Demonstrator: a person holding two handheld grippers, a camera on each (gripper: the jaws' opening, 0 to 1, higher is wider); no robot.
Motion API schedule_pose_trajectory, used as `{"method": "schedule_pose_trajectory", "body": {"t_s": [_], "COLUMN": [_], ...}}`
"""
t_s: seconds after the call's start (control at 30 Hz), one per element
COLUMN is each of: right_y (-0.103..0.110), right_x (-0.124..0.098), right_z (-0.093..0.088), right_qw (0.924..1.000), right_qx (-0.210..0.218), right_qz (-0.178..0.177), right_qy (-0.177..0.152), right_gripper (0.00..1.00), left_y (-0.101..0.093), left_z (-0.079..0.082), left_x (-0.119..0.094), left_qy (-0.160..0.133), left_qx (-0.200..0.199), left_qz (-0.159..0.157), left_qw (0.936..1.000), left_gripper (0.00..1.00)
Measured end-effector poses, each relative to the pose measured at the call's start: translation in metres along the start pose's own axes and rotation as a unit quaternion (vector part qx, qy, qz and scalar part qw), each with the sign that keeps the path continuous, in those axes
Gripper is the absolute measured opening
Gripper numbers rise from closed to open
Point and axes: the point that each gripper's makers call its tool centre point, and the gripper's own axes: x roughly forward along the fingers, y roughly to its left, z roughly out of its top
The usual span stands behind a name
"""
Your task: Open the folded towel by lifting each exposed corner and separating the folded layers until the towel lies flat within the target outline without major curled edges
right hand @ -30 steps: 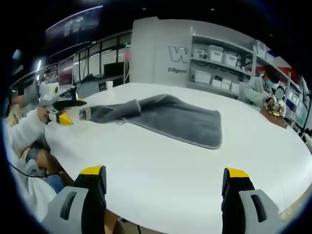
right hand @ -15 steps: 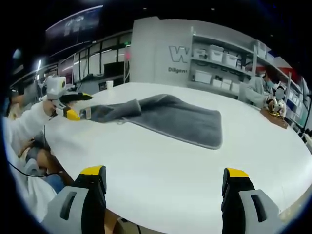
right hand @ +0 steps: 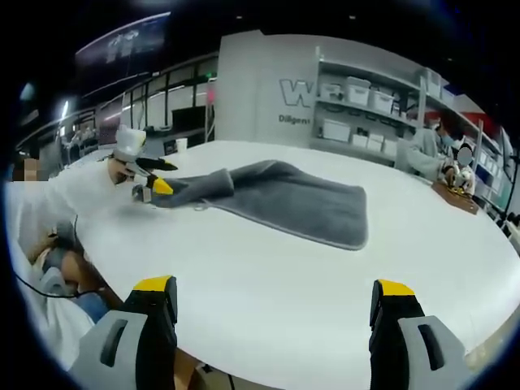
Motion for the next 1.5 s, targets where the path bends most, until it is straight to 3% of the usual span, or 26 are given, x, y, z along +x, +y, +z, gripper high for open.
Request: {"method": "schedule_pose_trajectory", "body": {"t_s": [0.37,0.53,0.97,1.1,1.23,1.5], "right_y": [0.003,0.003,-0.003,-0.002,-0.001,-0.003], "right_x": [0.000,0.001,0.002,0.004,0.004,0.004], "right_z": [0.001,0.000,-0.001,-0.002,-0.001,-0.002], "right_qw": [1.0000,1.0000,1.0000,1.0000,1.0000,1.0000], "right_qx": [-0.003,-0.005,0.003,0.001,0.001,0.003], "right_qz": [0.004,0.005,0.002,0.004,0.005,0.003], "right_qy": [-0.002,0.002,0.001,0.004,0.003,0.004], "right_gripper": [0.99,0.99,0.99,0.99,0.99,0.99], "left_y": [0.006,0.010,0.010,0.006,0.002,-0.002], "left_z": [0.014,0.022,0.022,0.020,0.022,0.025], "left_x": [0.030,0.045,0.068,0.075,0.076,0.072], "left_qy": [-0.010,-0.024,-0.023,-0.013,-0.014,-0.021], "left_qx": [-0.016,-0.034,-0.063,-0.063,-0.058,-0.032], "left_qz": [-0.017,-0.027,-0.047,-0.058,-0.061,-0.056], "left_qw": [0.9997,0.9987,0.9966,0.9963,0.9964,0.9977], "left_gripper": [0.59,0.63,0.54,0.47,0.33,0.20]}}
